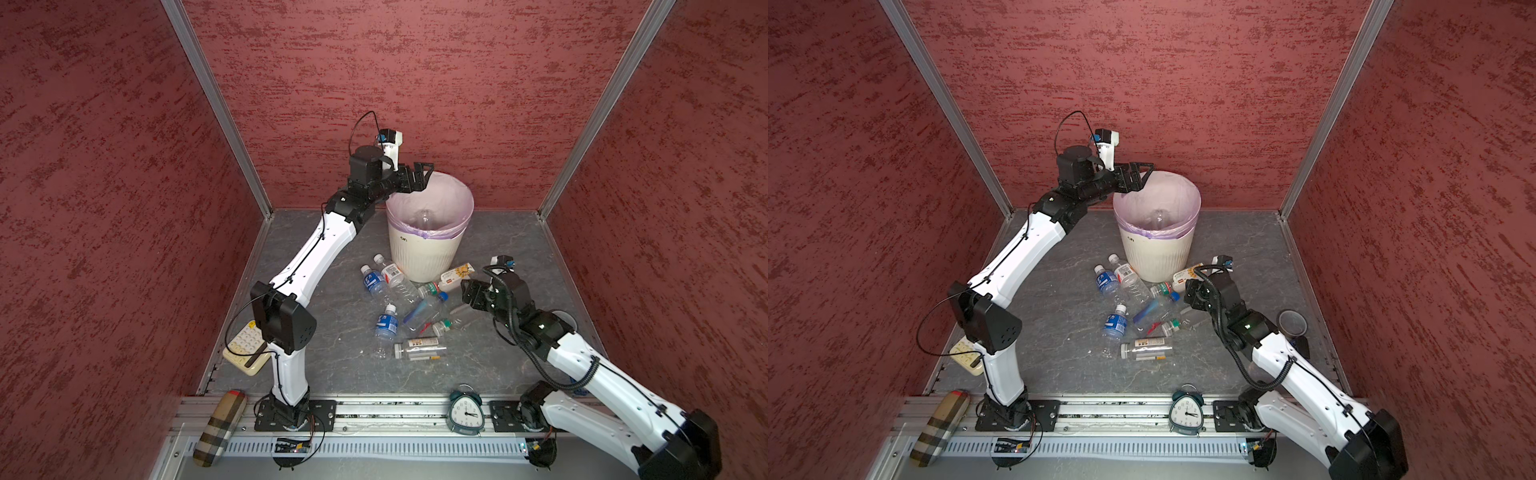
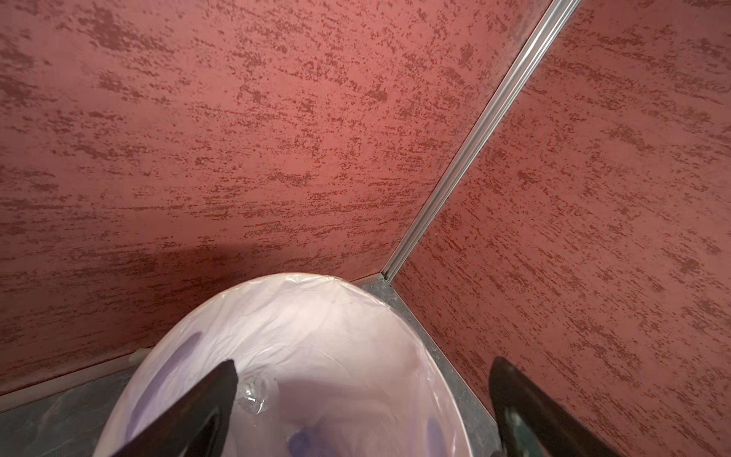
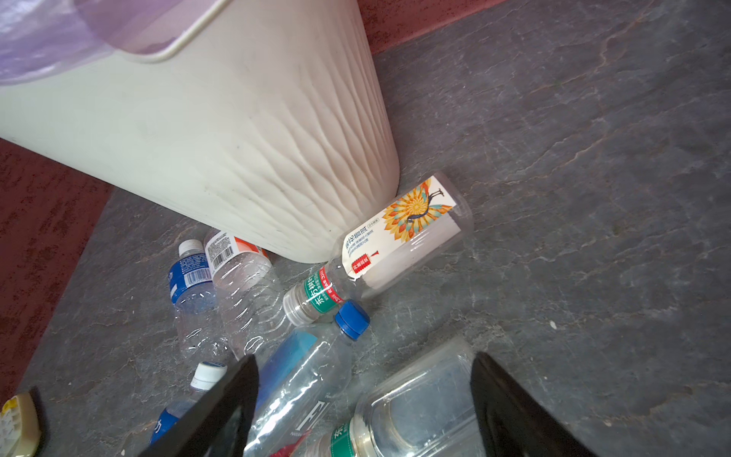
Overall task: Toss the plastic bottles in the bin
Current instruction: 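Carry the clear bottle over the bin and open the left gripper, then withdraw the left gripper while the right gripper lowers toward the clear container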
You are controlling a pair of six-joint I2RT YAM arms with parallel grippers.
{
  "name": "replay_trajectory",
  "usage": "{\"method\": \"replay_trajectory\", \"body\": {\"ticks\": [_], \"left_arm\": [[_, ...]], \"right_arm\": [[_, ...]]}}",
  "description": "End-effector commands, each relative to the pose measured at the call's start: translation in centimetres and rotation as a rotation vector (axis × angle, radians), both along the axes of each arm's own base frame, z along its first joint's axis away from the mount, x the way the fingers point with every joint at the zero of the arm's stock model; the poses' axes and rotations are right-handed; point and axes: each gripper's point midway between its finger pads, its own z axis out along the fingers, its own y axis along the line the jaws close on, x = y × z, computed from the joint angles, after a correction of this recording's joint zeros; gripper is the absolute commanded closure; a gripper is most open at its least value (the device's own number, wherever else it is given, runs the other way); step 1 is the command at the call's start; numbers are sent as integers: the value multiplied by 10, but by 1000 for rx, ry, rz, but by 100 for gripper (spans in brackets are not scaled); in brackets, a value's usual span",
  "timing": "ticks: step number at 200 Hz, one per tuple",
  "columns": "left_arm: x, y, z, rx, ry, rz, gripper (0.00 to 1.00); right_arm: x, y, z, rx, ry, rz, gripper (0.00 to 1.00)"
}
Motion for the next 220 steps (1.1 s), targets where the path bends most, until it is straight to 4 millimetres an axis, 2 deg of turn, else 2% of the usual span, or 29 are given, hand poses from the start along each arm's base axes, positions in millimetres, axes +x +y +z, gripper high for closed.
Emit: {"method": "replay_trajectory", "body": {"ticks": [1,36,90,121,165,220], "left_arm": [[-26,15,31,-12,-86,13,0],[-48,37,20,15,-79,61,1],[-78,62,-18,62,-36,107,1],[-91,74,-52,109,13,134,1],[-106,85,-107,141,114,141,1],[-125,93,-166,151,225,143,1]], "right_arm": [[-1,-2,-8,-11,42,-23,15],[0,-1,-20,-13,99,-42,11],[-6,1,-49,27,218,-91,8],[-12,4,-67,42,284,-110,8],[-15,7,-79,47,319,-118,8],[-22,16,-96,47,372,-120,8]]}}
